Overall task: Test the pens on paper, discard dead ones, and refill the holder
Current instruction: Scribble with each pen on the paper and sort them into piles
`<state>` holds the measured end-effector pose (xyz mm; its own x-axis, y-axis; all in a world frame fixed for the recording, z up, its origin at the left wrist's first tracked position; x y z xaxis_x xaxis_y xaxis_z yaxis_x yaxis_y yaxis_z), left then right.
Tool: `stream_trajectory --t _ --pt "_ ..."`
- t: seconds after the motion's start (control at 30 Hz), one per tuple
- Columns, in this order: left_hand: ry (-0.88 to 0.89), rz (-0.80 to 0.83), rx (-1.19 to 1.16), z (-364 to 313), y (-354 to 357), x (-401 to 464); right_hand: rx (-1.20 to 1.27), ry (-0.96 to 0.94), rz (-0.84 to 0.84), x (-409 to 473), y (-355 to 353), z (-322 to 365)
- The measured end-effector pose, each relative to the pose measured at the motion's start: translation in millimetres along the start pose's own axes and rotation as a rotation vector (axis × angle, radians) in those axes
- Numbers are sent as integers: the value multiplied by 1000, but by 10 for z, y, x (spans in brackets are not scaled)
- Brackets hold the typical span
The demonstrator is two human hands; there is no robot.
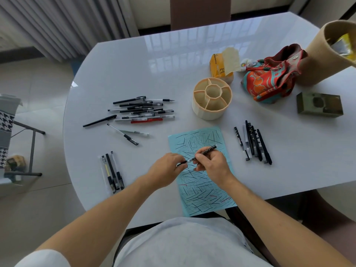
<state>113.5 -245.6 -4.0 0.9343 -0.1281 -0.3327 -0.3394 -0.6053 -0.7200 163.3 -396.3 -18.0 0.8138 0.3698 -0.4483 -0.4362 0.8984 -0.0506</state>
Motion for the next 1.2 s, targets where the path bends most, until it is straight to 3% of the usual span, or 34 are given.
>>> stream_trajectory --t 0.3,0.53,0.6,0.7,0.77,0.9,1.03,1.1,1.2 --pt "-40 -19 36 -103 -84 -25 17 16 -61 -34 53 -28" --pt "-12 -32 -27 -160 -86 122 -108 56 -79 177 -158 129" --pt "-20 -44 2 -59 -68 138 -281 88 -129 300 -419 175" --pt "-9 -74 81 127 -28 52 -840 102 -172 445 -855 205" --pt "2 -69 149 235 35 -20 -1056 110 -205 488 -1082 153" --pt "-8 -12 215 361 152 -124 -1168 119 -226 505 -1325 -9" --pt "-18 16 213 381 168 -134 -1222 120 -354 447 -1414 26" --pt "-25 38 210 390 174 -127 -1197 45 -388 452 -1214 198" --pt "-33 59 176 422 177 -143 -1119 -186 -275 553 -469 537"
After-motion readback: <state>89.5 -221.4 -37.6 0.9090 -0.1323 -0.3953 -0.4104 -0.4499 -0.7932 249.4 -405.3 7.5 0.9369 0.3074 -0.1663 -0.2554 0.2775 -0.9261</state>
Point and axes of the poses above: each hand's wrist, its own x-axis towards the middle knuckle, its own y-axis out of the palm, z = x × y, the point moved 9 cm from there along x, towards the middle knuckle, and after that the axes turned 3 degrees about -x, right-handed, at the moved point
